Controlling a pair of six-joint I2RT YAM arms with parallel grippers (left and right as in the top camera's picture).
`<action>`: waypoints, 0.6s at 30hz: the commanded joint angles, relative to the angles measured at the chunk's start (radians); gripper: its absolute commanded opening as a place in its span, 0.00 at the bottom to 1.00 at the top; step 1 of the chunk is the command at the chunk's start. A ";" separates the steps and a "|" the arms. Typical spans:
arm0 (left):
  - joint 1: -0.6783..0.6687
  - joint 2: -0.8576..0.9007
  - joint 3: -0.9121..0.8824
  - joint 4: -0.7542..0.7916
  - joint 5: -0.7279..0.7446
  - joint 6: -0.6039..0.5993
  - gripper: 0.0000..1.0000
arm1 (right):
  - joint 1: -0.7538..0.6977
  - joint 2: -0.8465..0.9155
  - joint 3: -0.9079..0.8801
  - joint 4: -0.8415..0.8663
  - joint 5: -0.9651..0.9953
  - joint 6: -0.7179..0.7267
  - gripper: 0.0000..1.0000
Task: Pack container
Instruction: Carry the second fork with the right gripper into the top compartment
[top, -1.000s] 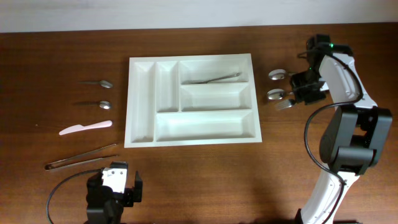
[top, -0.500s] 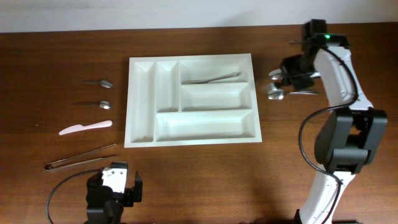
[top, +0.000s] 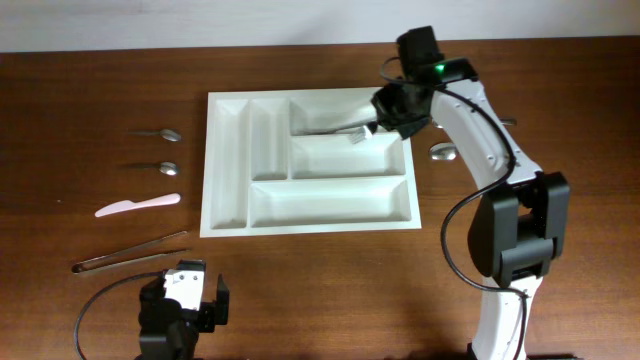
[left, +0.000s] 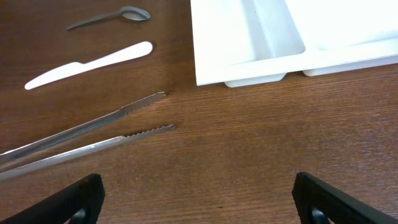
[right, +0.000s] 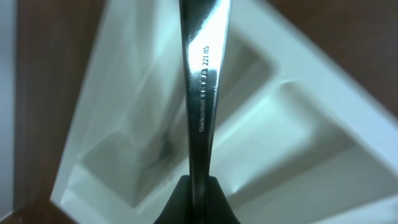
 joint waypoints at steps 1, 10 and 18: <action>-0.005 -0.008 -0.003 0.000 0.004 0.013 0.99 | 0.029 -0.008 0.019 0.060 -0.002 0.014 0.04; -0.005 -0.008 -0.003 0.000 0.004 0.013 0.99 | 0.092 -0.008 0.019 0.270 -0.003 0.065 0.04; -0.005 -0.008 -0.003 0.000 0.004 0.013 0.99 | 0.146 -0.007 0.018 0.261 0.185 0.319 0.04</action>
